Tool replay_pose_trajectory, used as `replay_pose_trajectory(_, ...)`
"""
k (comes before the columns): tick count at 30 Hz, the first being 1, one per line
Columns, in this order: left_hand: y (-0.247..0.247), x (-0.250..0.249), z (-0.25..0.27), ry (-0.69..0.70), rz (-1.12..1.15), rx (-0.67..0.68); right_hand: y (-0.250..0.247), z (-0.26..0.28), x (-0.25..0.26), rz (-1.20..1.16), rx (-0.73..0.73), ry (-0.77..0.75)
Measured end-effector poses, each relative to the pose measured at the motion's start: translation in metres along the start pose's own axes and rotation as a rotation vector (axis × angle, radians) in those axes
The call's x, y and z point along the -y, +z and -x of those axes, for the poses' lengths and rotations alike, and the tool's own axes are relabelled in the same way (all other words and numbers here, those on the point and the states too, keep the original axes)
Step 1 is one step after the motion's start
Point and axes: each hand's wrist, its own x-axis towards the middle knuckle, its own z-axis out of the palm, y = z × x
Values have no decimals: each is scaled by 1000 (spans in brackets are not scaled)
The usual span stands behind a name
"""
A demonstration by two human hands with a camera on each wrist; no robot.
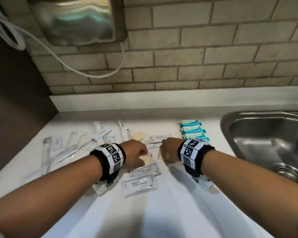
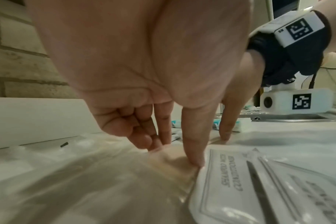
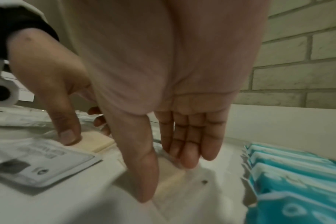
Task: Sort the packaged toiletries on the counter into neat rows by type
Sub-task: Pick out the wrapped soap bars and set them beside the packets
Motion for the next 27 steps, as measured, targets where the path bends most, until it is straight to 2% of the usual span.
replay_pose_trajectory(2, 2, 5, -1, -8, 27, -28, -8, 4, 0, 89, 67, -44)
replay_pose_trajectory(6, -7, 23, 2, -17, 157, -76, -21, 1, 6, 164, 71, -61)
replay_pose_trajectory(10, -30, 64, 11, -20, 318, -184, -42, -11, 18, 76, 107, -43)
replay_pose_trajectory(14, -55, 96, 21, -69, 577, -328, -62, -28, 34, -23, 60, -41)
replay_pose_trajectory(16, -62, 104, 27, -83, 653, -315, -67, -44, 40, -115, 55, -12)
replay_pose_trajectory(19, -60, 109, 30, -80, 582, -283, -63, -79, 46, -201, 45, 13)
replay_pose_trajectory(23, -49, 119, 33, -110, 541, -230, -49, -114, 51, -134, 114, 54)
replay_pose_trajectory(27, -43, 147, 45, -212, 587, -254, -49, -132, 49, -57, 203, 22)
